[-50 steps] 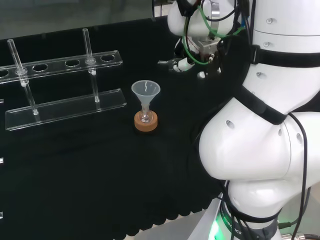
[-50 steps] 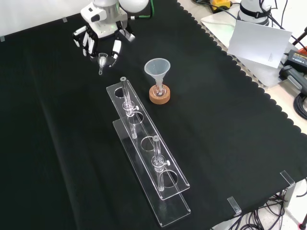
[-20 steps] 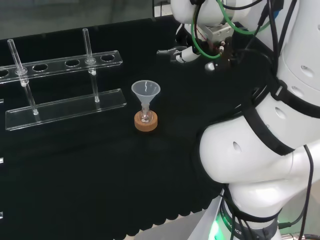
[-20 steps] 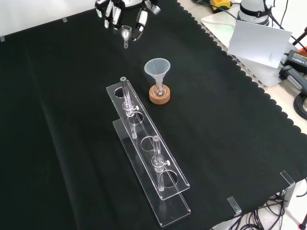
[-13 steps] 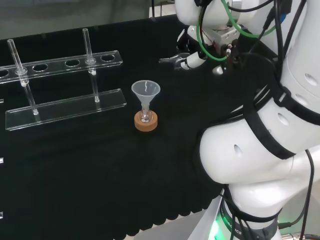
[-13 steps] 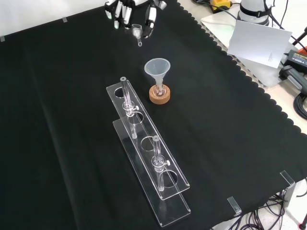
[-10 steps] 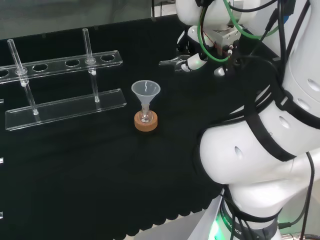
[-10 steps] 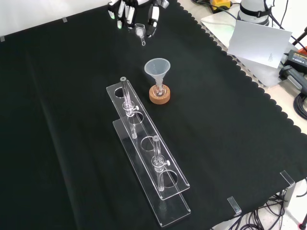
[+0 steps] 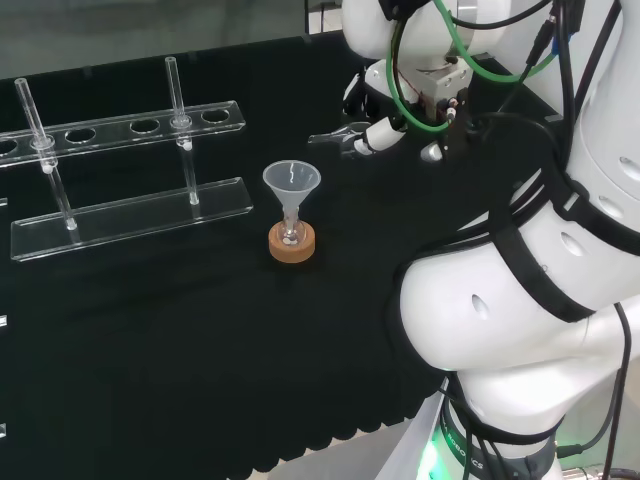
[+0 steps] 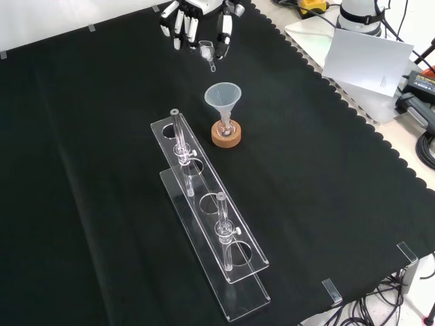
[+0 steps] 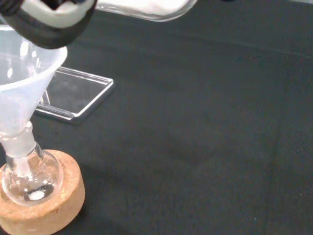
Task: Pour all the NaCl from the weighing funnel into the round-bottom flask.
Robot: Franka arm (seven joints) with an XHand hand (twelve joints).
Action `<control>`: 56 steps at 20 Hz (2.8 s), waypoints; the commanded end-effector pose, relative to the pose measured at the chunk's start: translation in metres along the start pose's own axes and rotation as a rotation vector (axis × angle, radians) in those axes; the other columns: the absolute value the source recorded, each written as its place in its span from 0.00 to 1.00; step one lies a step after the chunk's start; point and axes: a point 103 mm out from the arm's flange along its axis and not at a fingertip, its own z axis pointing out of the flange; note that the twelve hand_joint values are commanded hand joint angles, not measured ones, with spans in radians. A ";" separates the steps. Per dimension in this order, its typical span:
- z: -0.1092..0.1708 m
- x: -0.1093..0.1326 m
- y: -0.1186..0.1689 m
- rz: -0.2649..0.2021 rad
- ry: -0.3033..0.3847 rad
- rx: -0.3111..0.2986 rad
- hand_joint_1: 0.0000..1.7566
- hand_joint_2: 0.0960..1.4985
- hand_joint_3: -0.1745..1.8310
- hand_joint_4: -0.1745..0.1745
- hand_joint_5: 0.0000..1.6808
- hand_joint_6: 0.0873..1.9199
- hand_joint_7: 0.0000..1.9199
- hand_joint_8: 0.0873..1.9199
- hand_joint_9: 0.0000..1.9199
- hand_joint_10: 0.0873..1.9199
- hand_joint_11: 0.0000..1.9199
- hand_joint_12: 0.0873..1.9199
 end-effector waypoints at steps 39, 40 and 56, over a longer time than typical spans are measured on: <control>-0.021 0.012 0.047 -0.193 -0.322 0.175 0.63 0.39 0.43 1.00 0.76 0.31 0.85 0.05 0.58 0.06 0.11 0.73; -0.021 0.012 0.048 -0.195 -0.328 0.178 0.63 0.39 0.43 1.00 0.76 0.32 0.86 0.05 0.58 0.06 0.11 0.73; -0.035 0.030 0.051 -0.277 -0.415 0.203 0.63 0.38 0.44 1.00 0.76 0.32 0.86 0.03 0.59 0.05 0.15 0.70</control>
